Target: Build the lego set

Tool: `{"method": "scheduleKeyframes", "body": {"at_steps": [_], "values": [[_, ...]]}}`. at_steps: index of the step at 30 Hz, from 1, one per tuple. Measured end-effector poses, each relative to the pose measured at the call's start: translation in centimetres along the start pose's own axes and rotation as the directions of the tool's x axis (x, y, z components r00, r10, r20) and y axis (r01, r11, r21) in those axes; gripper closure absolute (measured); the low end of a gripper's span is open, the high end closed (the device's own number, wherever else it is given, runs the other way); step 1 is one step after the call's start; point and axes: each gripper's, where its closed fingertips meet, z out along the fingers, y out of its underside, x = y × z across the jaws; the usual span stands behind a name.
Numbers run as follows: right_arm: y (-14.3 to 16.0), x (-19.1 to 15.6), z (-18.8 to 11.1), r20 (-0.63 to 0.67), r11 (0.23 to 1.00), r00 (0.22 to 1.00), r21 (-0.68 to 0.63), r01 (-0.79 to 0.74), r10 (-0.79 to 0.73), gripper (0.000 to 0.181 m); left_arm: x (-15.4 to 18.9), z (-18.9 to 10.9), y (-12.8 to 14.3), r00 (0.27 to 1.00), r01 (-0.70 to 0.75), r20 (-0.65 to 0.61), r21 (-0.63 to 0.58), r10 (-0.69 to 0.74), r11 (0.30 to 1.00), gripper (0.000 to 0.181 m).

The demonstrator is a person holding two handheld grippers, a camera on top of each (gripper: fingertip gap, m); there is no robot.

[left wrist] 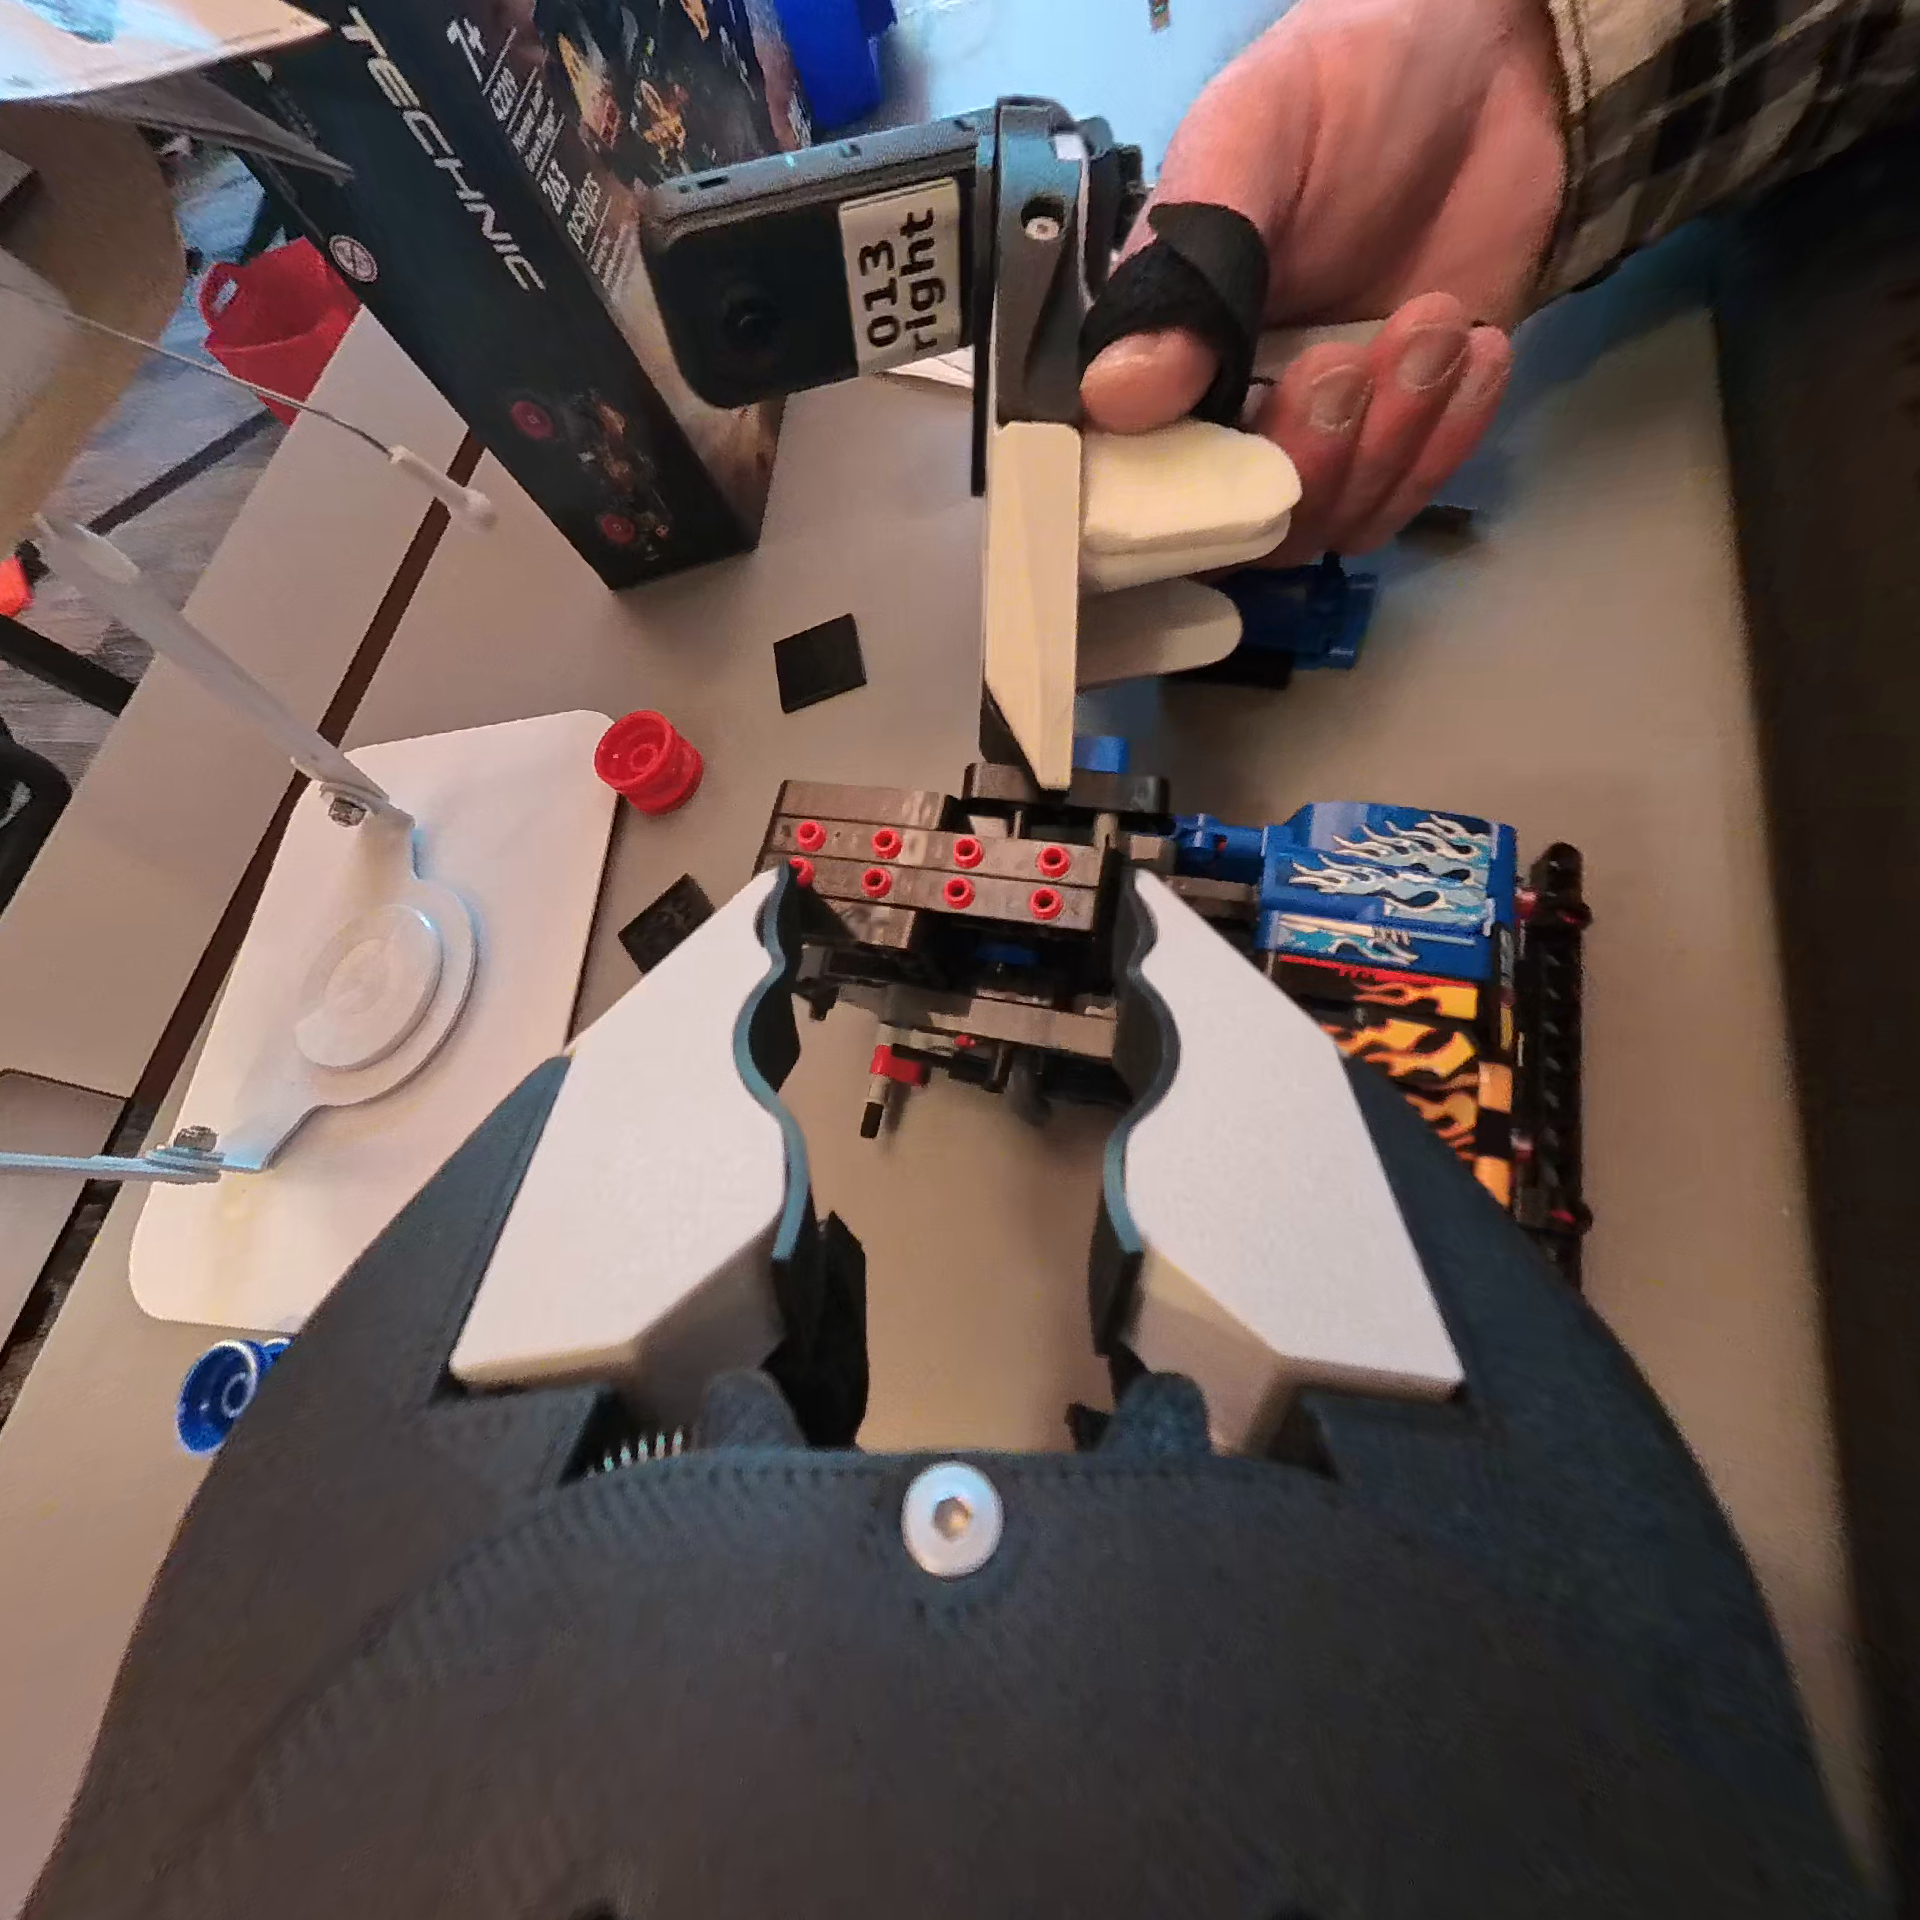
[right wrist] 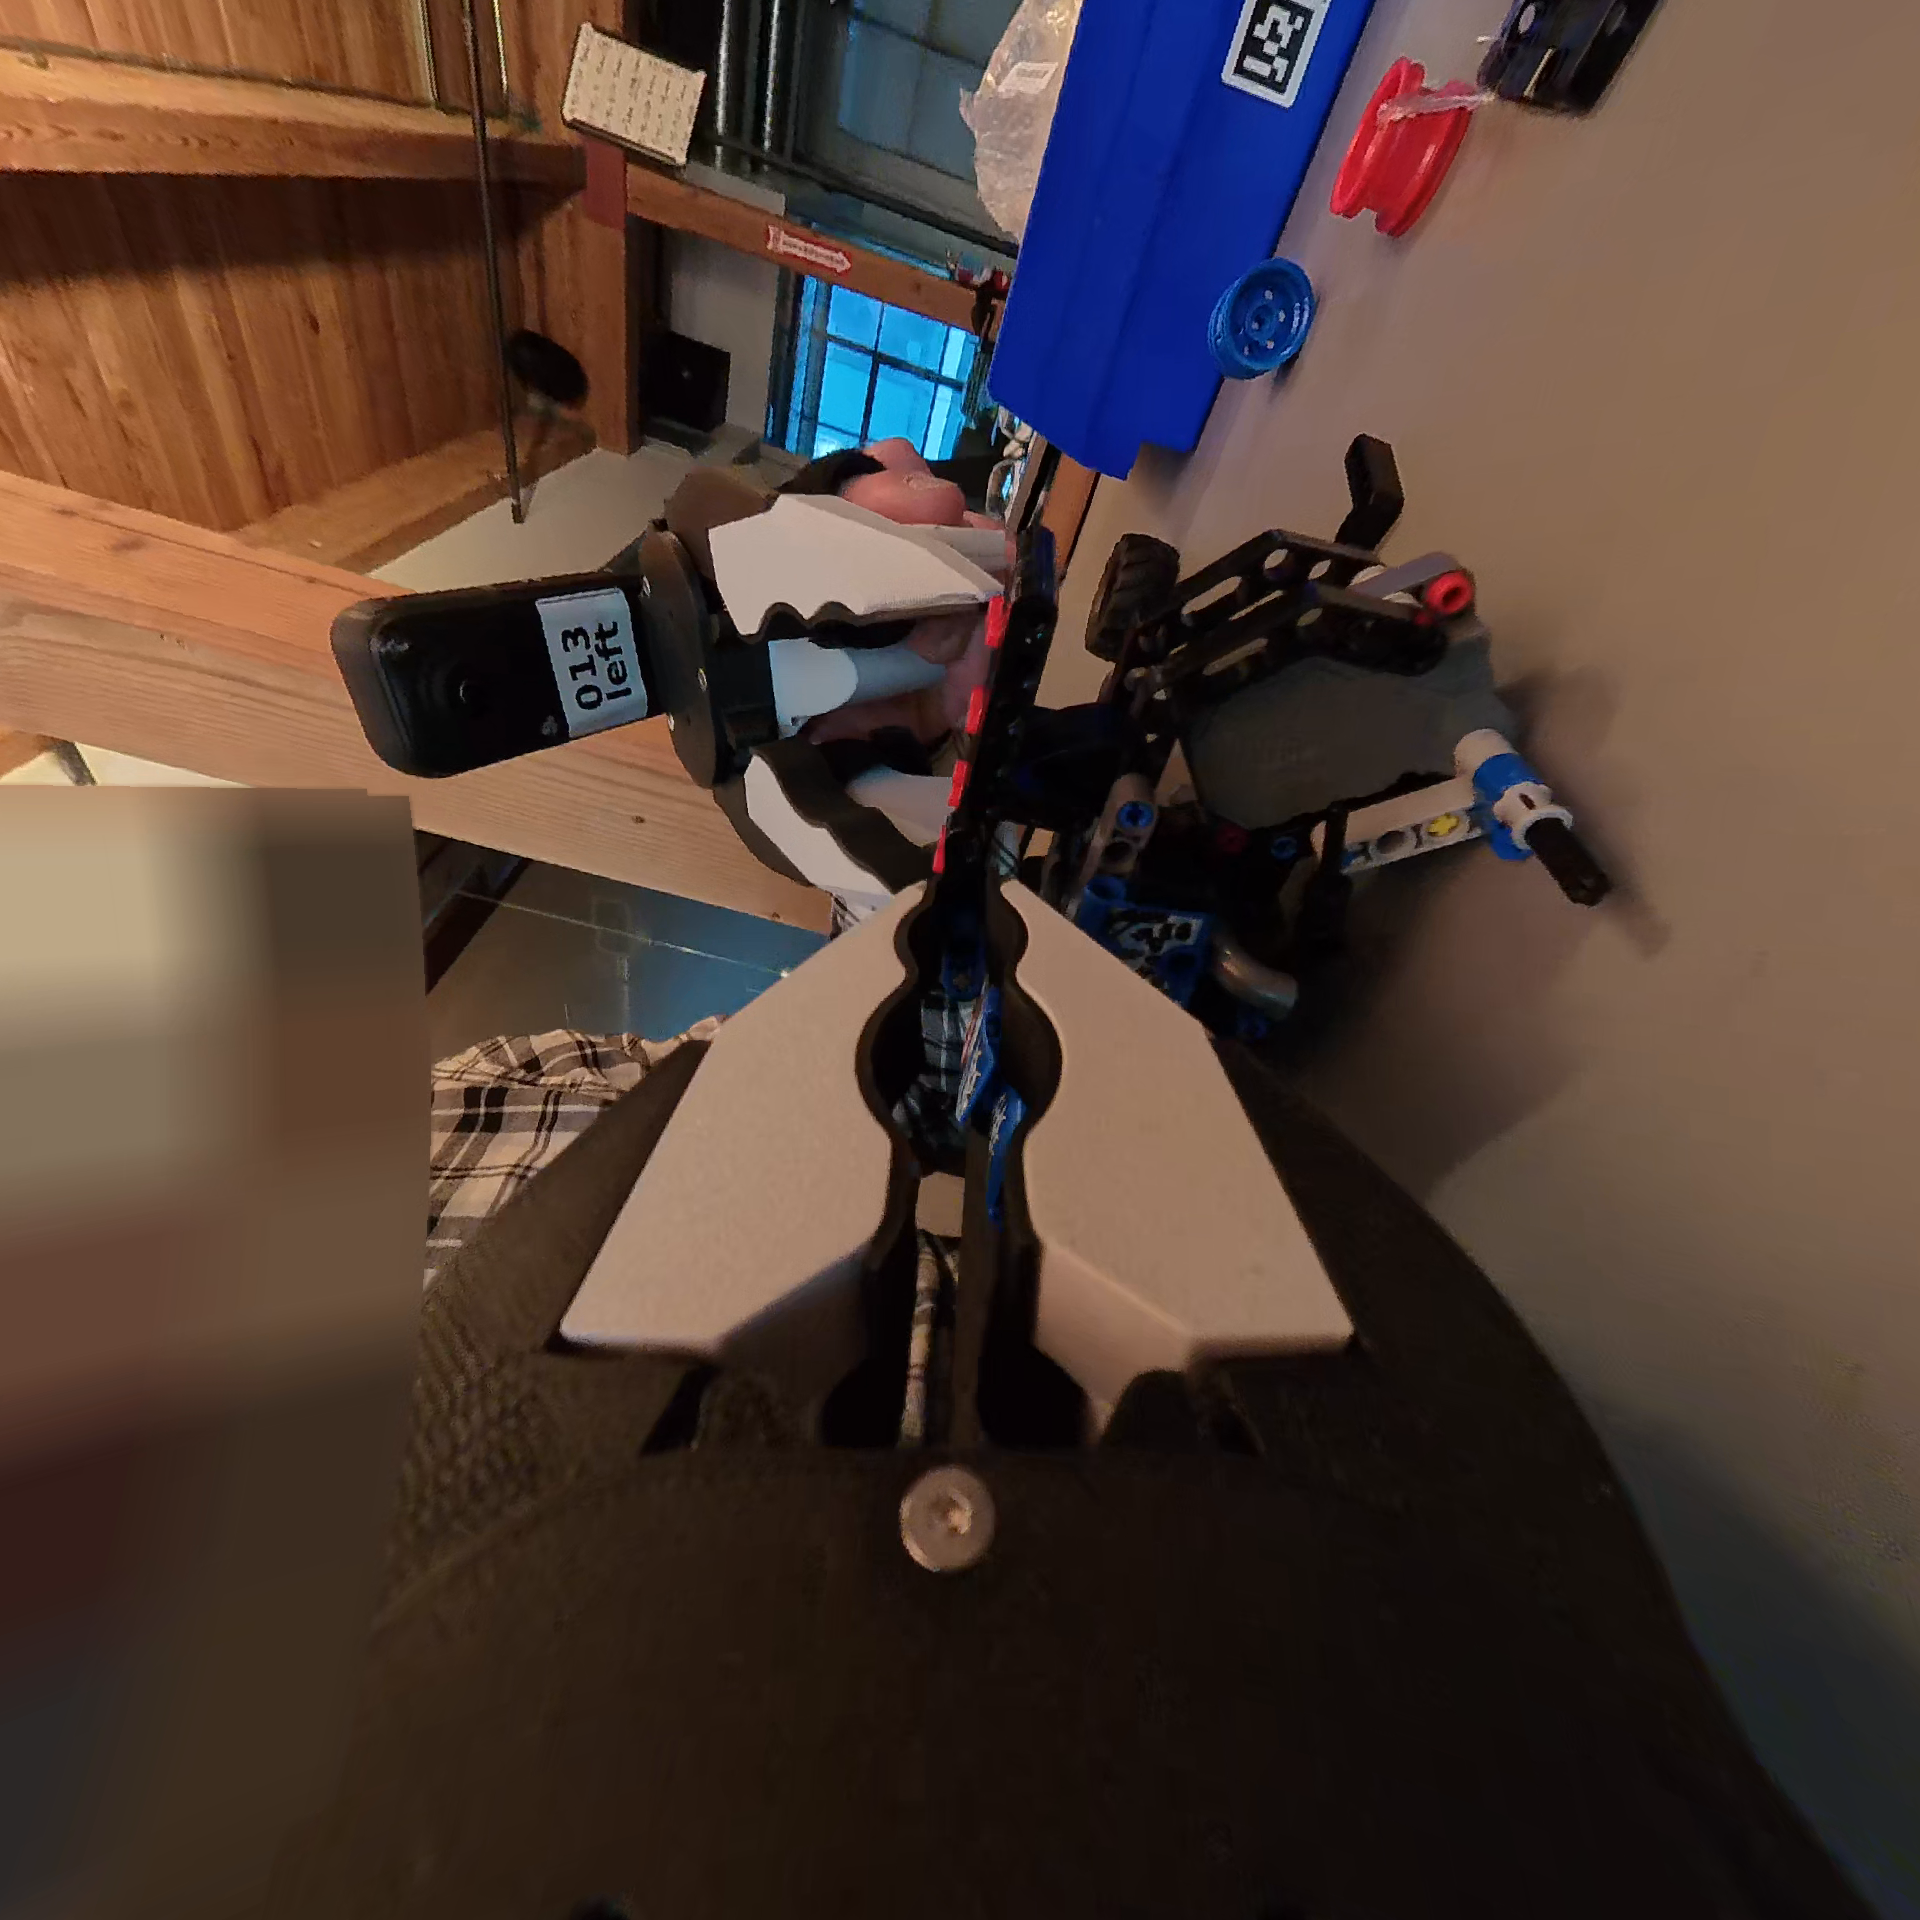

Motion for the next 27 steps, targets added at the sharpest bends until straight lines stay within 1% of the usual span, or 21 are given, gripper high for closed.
{"method": "scheduleKeyframes", "body": {"at_steps": [7,9,11,13,16,17,18,21,23,25,27], "values": [[-0.2,-0.1,0.5,-0.004,0.997,0.999,0.064,-0.033,0.034,0.176,-0.2,0.3,0.0,0.999,-0.006,0.032,0.007,0.005,1.000,0.122],[-0.3,-0.1,0.7,-0.001,0.995,0.999,0.093,-0.041,0.041,0.176,-0.2,0.2,0.0,0.999,-0.006,0.048,0.007,0.006,1.000,0.124],[-0.4,-0.2,0.7,-0.002,0.991,0.999,0.126,-0.045,0.045,0.176,-0.3,-0.1,0.1,0.997,0.012,0.079,0.011,-0.013,1.000,0.123],[-0.7,-0.5,0.7,0.010,0.986,0.999,0.162,-0.048,0.047,0.176,-0.7,-0.9,0.5,0.990,0.059,0.124,0.008,-0.060,0.998,0.119],[-0.4,-0.4,1.0,-0.012,0.984,0.999,0.173,-0.030,0.033,0.175,0.1,-1.3,0.6,0.987,0.095,0.126,0.016,-0.096,0.995,0.131],[-0.4,-0.3,1.0,-0.025,0.984,0.999,0.180,-0.021,0.026,0.175,0.1,-1.2,0.7,0.984,0.100,0.146,0.006,-0.100,0.995,0.134],[-0.3,0.0,1.0,-0.049,0.983,0.999,0.184,-0.010,0.019,0.176,0.0,-1.1,0.7,0.982,0.100,0.160,-0.004,-0.098,0.995,0.133],[-0.3,0.4,0.7,-0.046,0.976,0.998,0.216,-0.035,0.046,0.176,0.1,-1.2,0.8,0.978,0.116,0.175,-0.018,-0.111,0.993,0.135],[-0.3,0.2,0.8,-0.021,0.974,0.998,0.221,-0.053,0.059,0.176,0.2,-1.2,1.1,0.976,0.126,0.179,-0.016,-0.121,0.992,0.136],[-0.6,0.1,0.9,-0.022,0.969,0.998,0.241,-0.047,0.054,0.176,0.3,-1.2,1.5,0.976,0.120,0.186,-0.040,-0.110,0.992,0.142],[-0.6,0.0,0.9,-0.012,0.968,0.998,0.245,-0.059,0.063,0.176,0.5,-1.1,1.7,0.974,0.123,0.194,-0.045,-0.112,0.991,0.143]]}}
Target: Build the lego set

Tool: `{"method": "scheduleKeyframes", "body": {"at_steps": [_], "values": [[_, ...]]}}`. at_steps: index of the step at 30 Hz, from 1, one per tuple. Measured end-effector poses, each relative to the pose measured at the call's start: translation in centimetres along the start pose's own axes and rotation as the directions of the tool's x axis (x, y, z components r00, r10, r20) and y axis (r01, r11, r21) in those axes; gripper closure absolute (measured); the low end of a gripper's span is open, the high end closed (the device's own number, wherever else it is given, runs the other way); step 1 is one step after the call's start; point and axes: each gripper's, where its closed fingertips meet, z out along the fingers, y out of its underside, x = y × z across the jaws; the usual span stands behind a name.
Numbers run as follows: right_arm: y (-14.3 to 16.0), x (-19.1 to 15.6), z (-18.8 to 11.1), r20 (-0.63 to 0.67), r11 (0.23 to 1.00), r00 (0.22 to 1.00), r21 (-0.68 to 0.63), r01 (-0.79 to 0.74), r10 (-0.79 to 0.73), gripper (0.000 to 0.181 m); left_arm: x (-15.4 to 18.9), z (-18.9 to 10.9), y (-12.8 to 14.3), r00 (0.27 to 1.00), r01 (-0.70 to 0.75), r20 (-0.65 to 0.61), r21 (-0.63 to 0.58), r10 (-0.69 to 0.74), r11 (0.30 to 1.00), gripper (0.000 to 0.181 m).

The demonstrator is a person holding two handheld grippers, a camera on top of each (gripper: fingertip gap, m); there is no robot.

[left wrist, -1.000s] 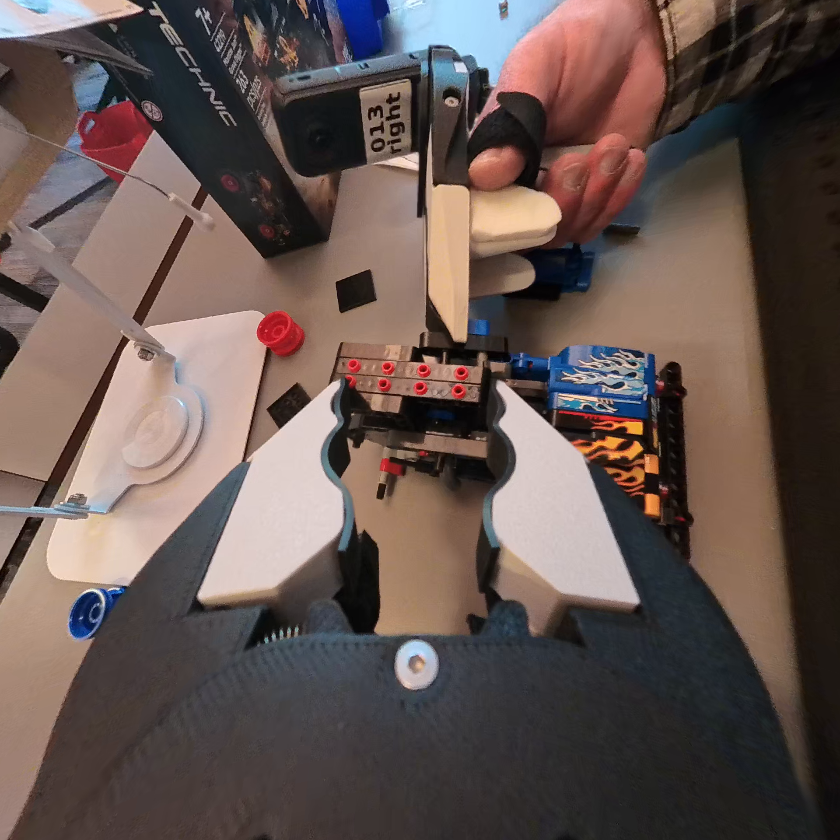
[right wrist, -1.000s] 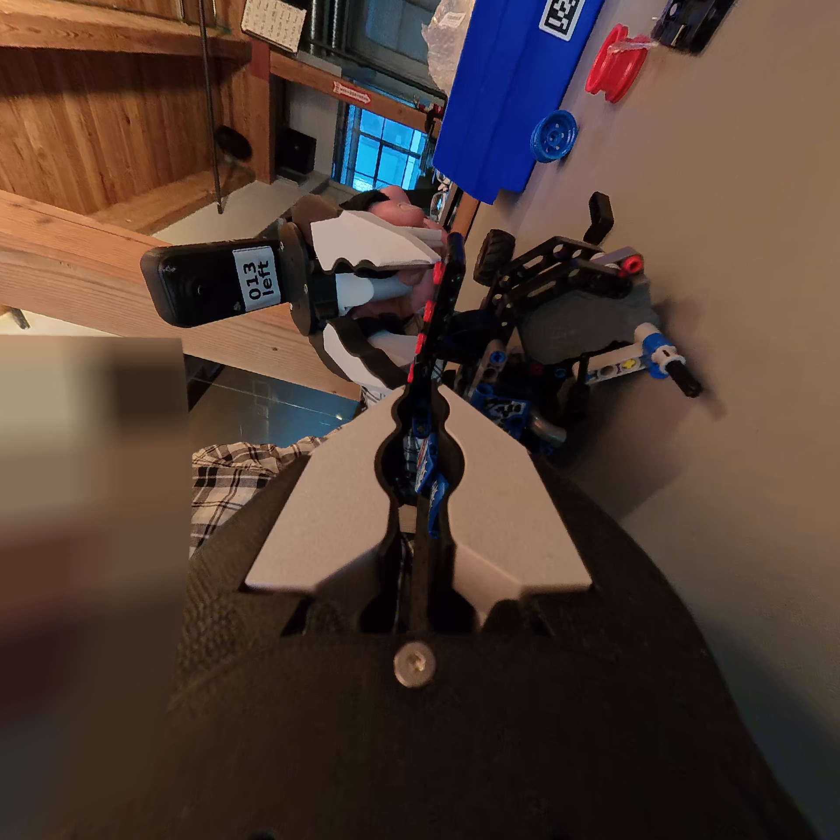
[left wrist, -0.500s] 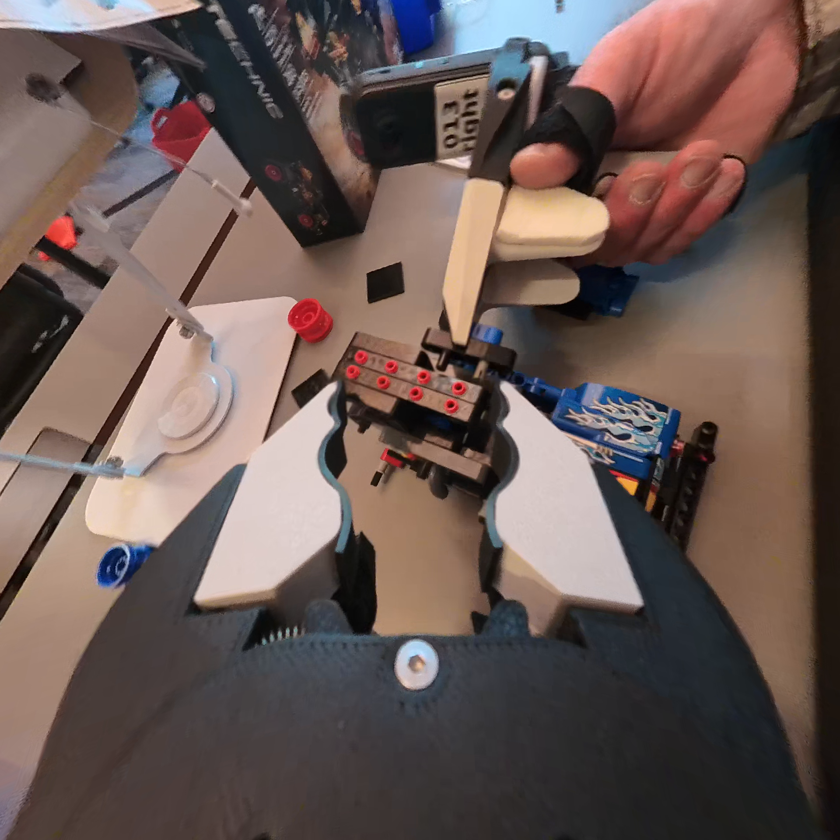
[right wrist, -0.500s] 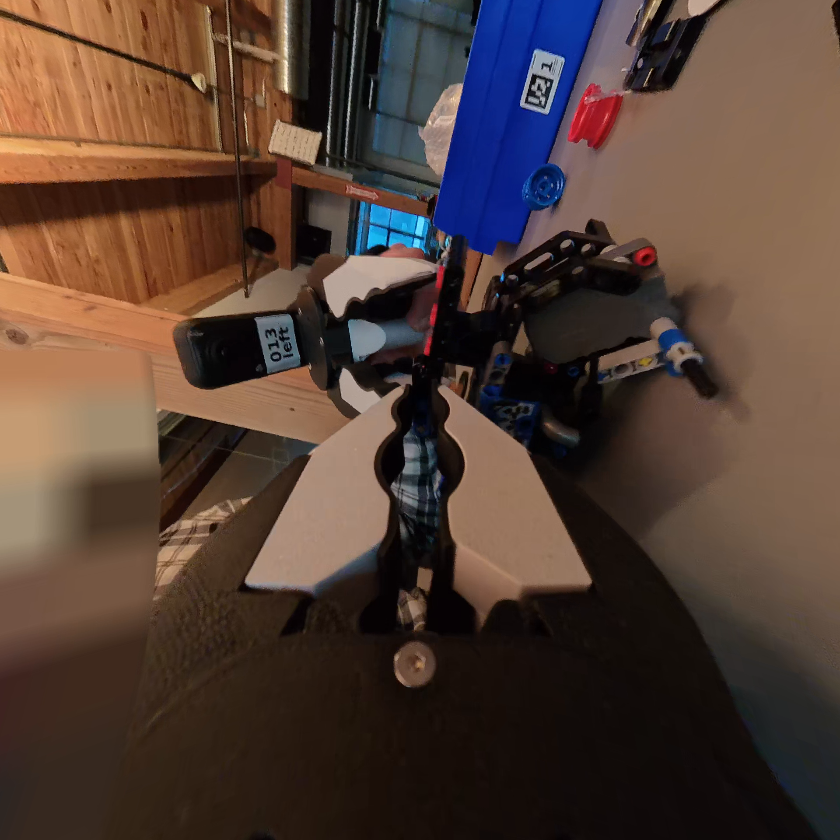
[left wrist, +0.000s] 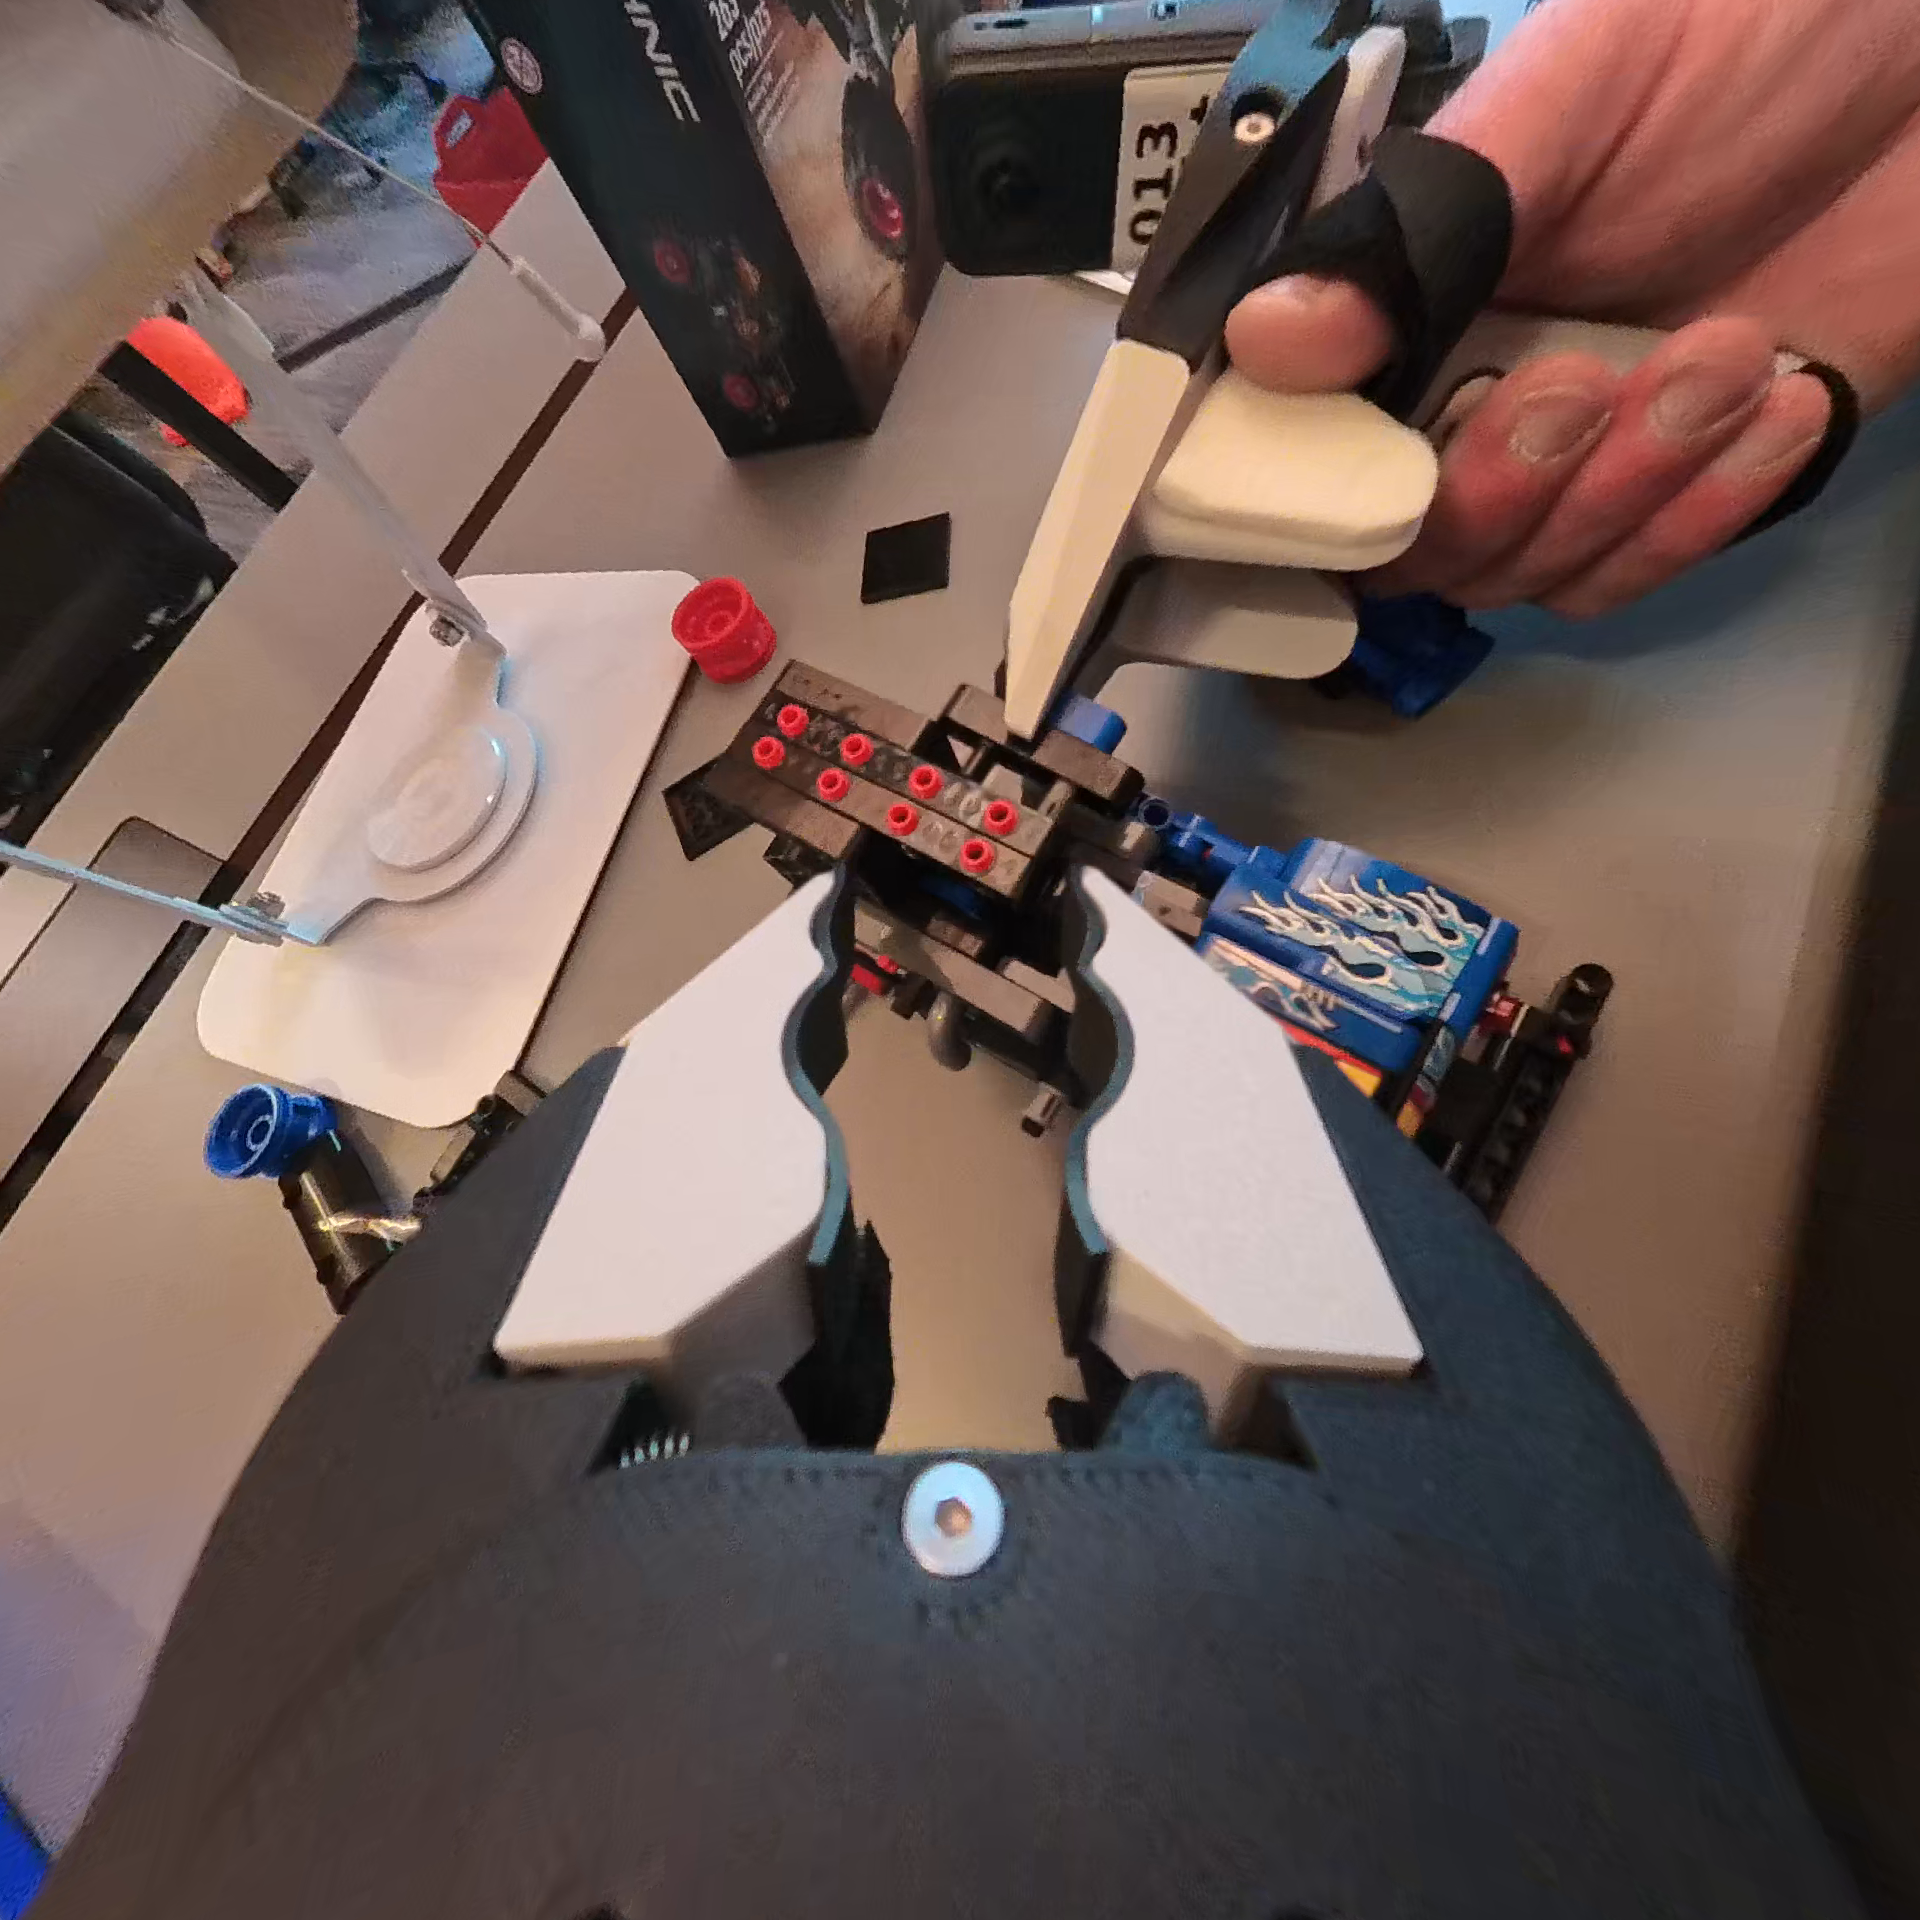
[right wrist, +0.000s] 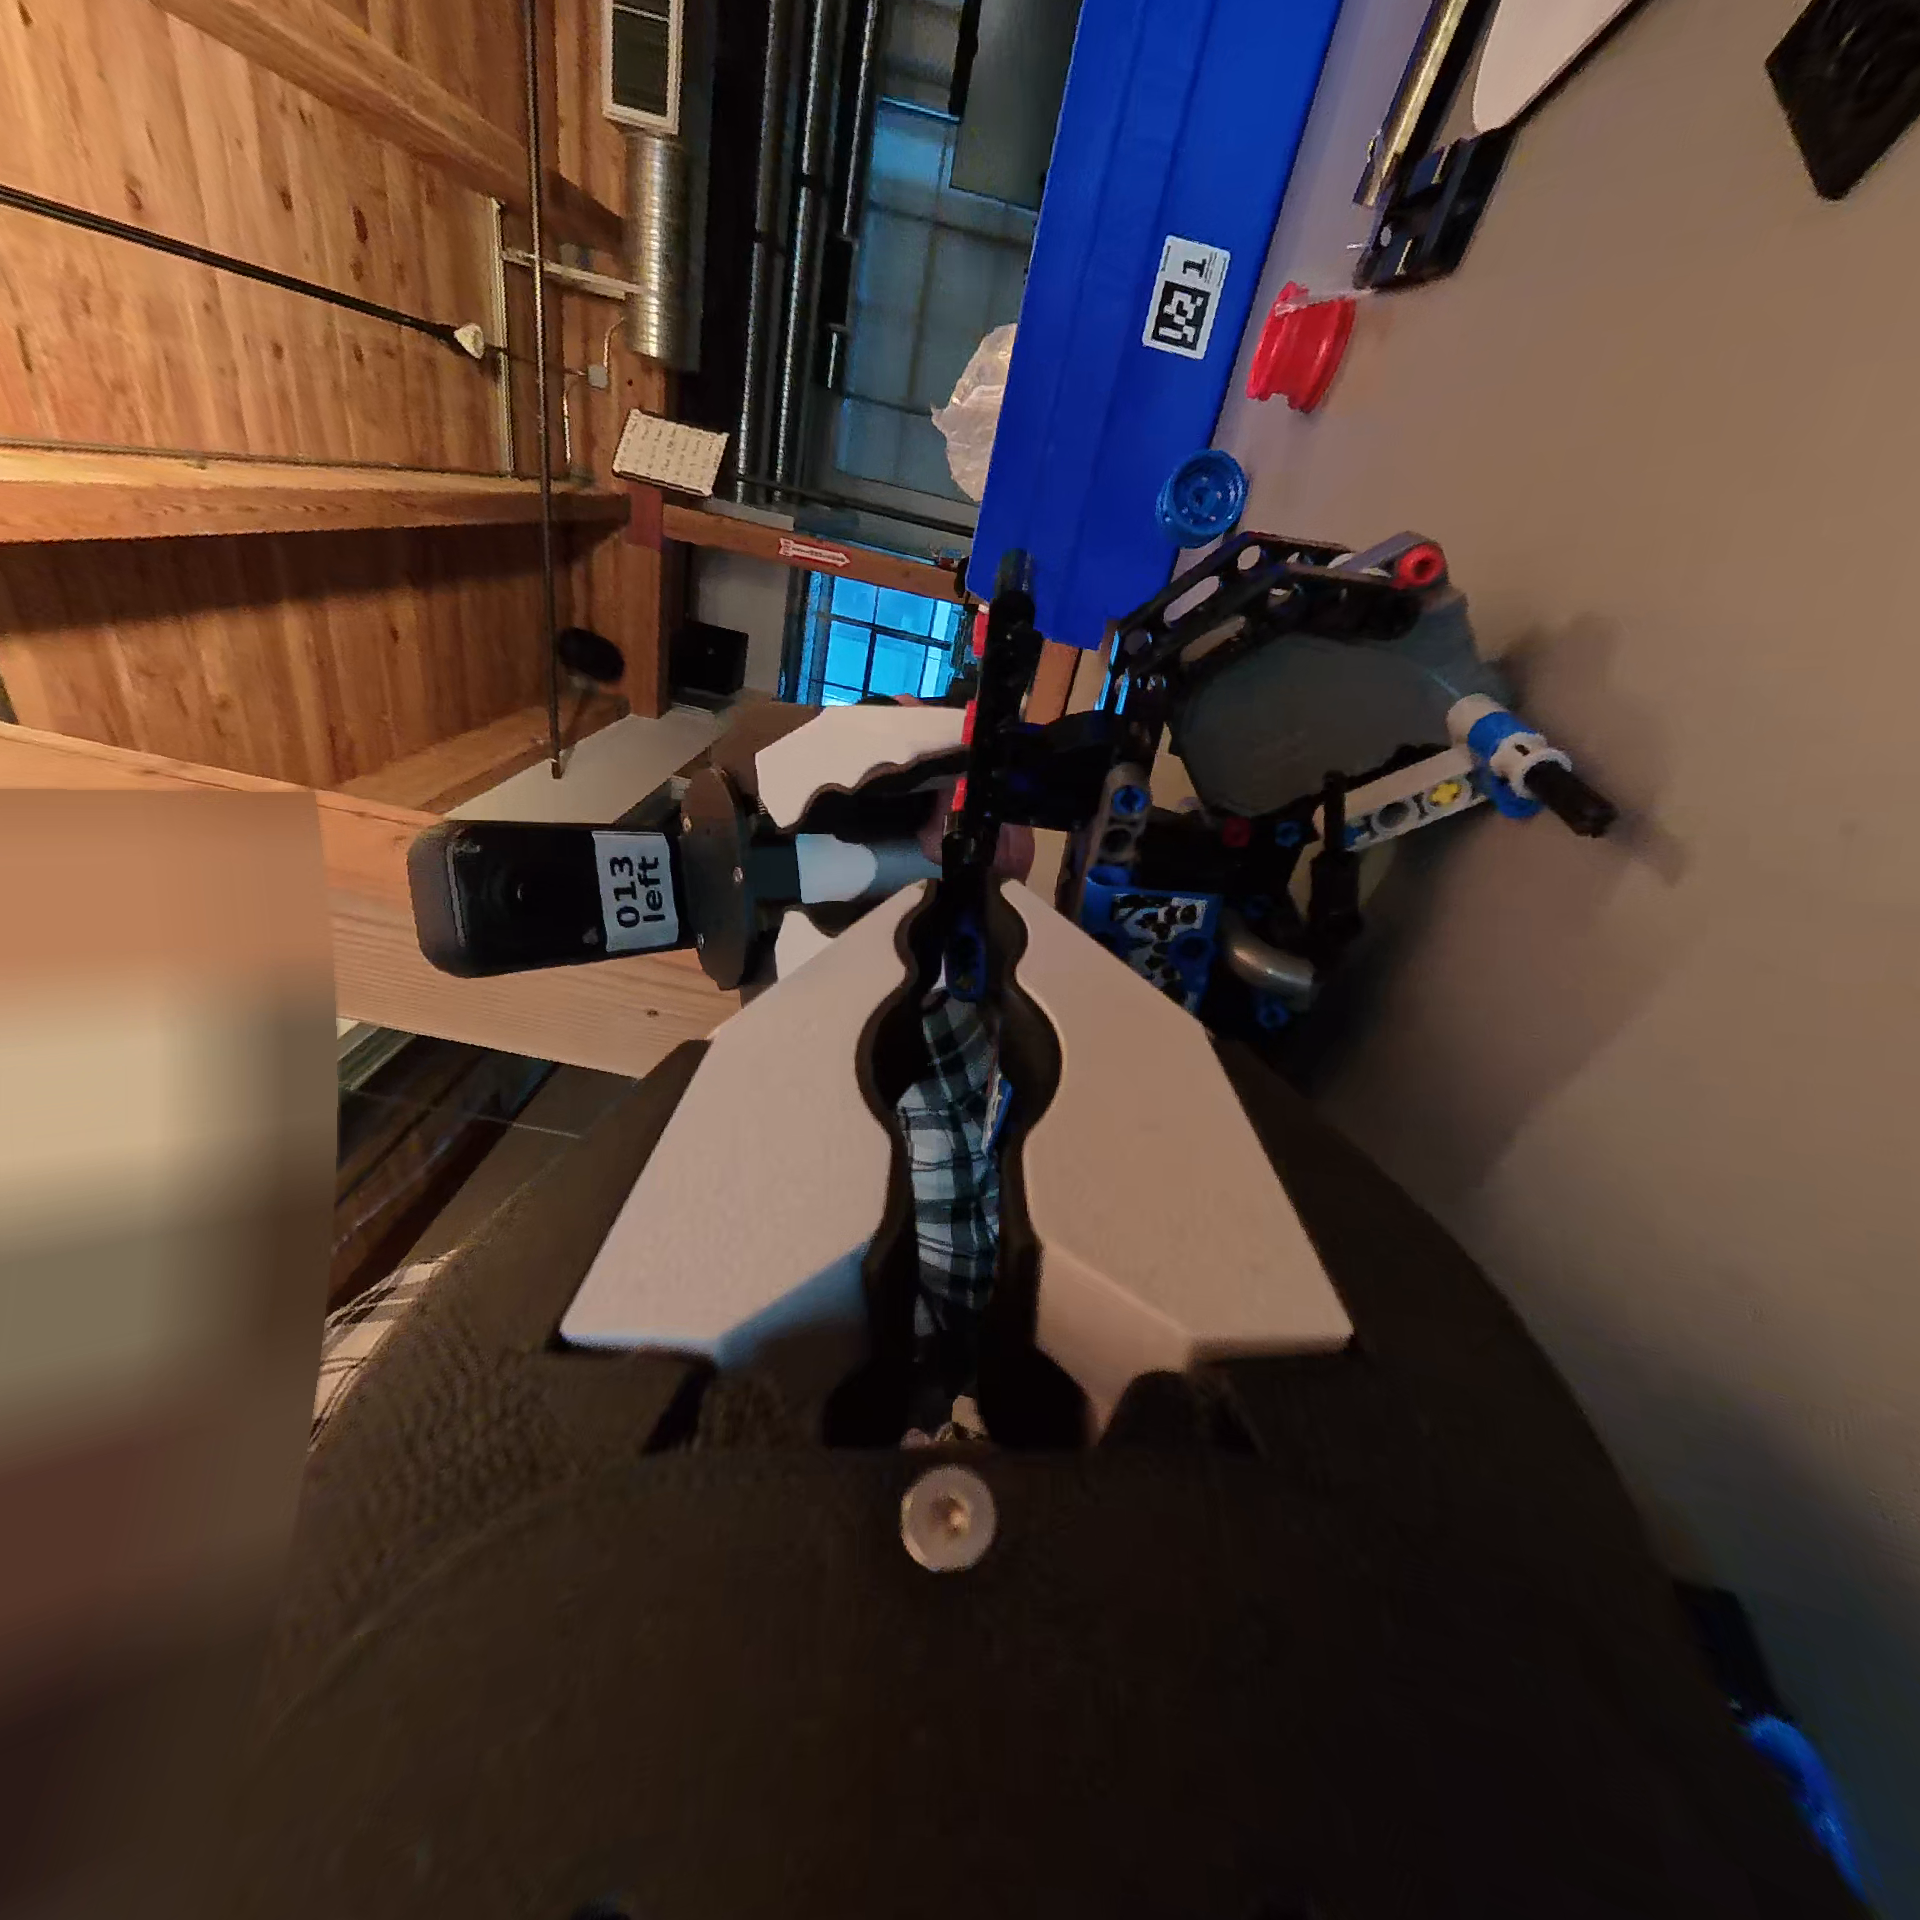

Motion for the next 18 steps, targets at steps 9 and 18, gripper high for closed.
{"method": "scheduleKeyframes", "body": {"at_steps": [9,18], "values": [[0.30,0.13,0.01,0.018,0.997,0.999,0.061,-0.042,0.041,0.176,0.04,0.02,0.04,0.997,-0.018,0.079,-0.008,0.019,1.000,0.146],[0.36,0.05,-0.06,0.037,0.985,0.997,0.154,-0.072,0.067,0.176,0.08,0.16,-0.02,0.990,-0.020,0.140,-0.002,0.020,1.000,0.146]]}}
